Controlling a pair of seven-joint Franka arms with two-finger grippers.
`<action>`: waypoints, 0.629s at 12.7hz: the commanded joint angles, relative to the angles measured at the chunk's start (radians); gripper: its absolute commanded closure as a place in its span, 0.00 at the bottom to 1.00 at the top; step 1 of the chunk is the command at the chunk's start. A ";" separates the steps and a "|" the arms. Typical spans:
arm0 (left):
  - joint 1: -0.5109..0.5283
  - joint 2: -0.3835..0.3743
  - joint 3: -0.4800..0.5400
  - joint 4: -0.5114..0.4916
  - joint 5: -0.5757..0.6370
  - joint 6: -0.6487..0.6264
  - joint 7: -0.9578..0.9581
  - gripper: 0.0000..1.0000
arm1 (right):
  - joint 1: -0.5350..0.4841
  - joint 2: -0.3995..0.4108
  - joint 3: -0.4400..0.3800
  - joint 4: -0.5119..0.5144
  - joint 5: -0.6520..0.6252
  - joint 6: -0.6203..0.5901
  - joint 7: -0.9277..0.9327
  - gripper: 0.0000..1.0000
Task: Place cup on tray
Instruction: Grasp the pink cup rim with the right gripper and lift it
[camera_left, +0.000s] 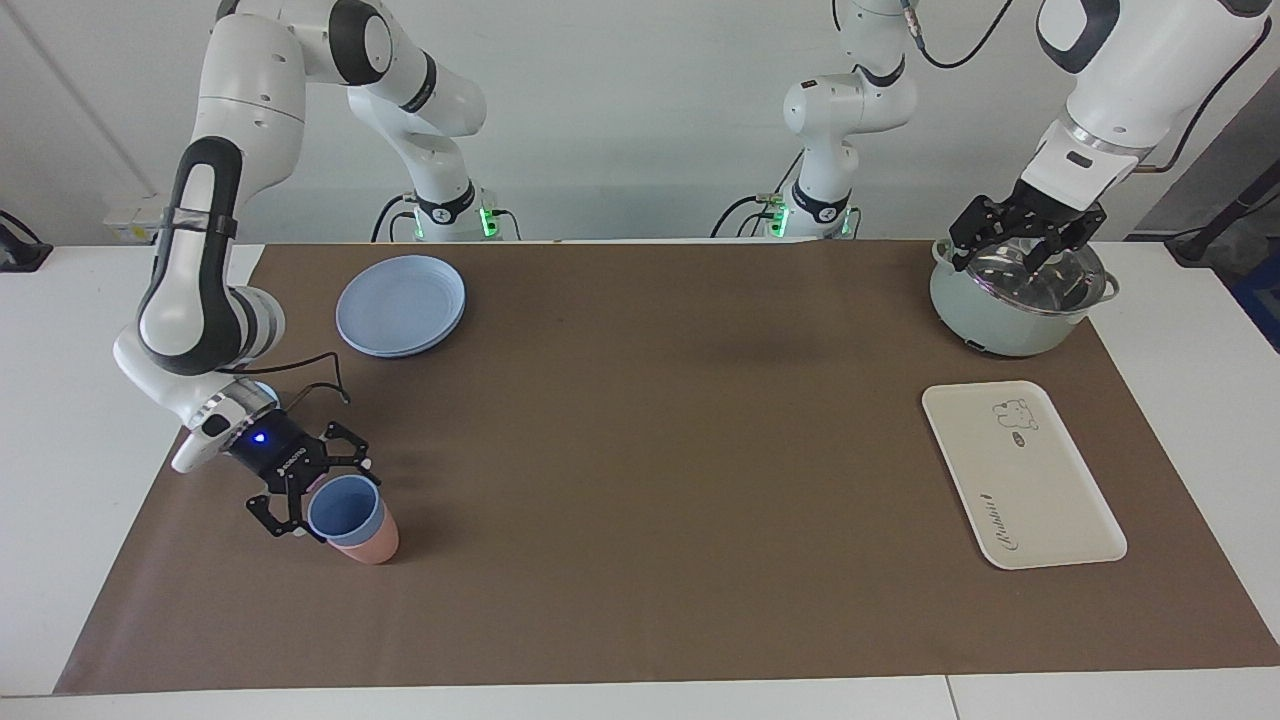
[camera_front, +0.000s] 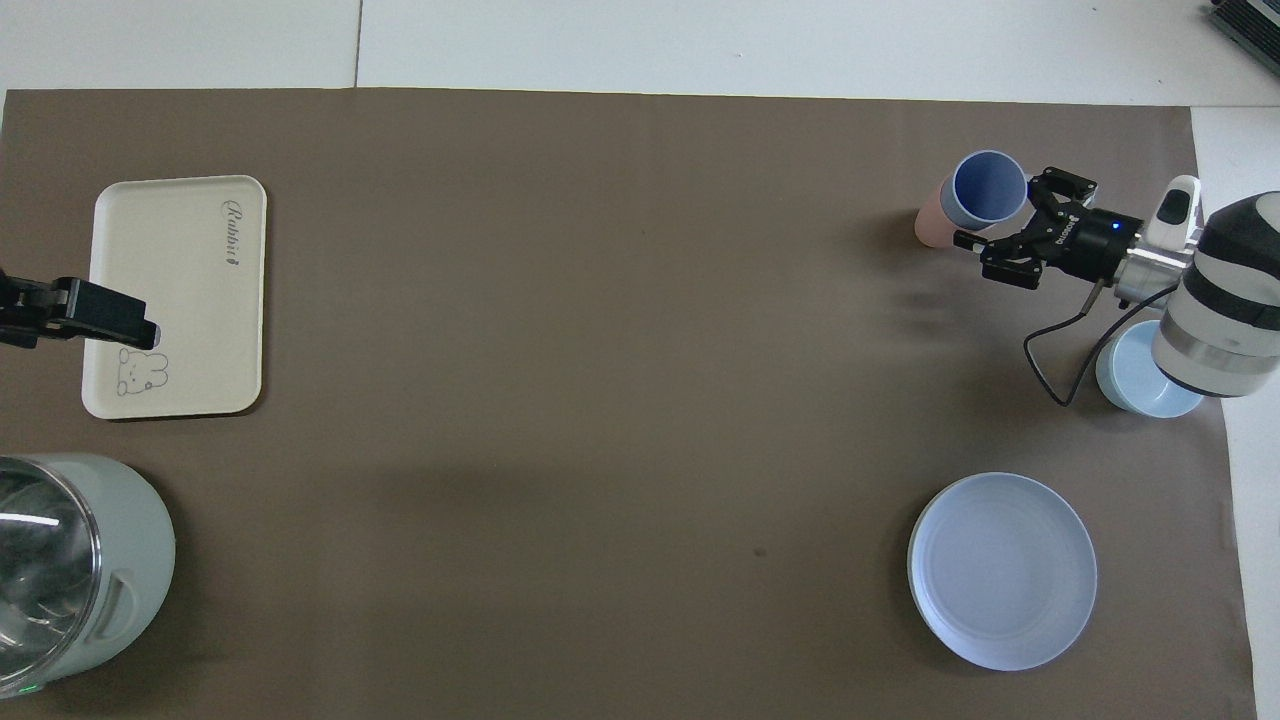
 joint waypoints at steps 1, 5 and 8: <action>0.009 -0.031 0.000 -0.034 -0.015 0.004 0.007 0.00 | -0.005 0.038 0.004 0.019 0.089 -0.001 -0.093 0.00; 0.000 -0.031 0.000 -0.034 -0.015 0.004 0.006 0.00 | 0.000 0.067 0.007 0.019 0.126 0.023 -0.132 0.00; -0.006 -0.031 -0.002 -0.034 -0.015 0.004 0.001 0.00 | 0.018 0.071 0.007 0.019 0.160 0.034 -0.148 0.00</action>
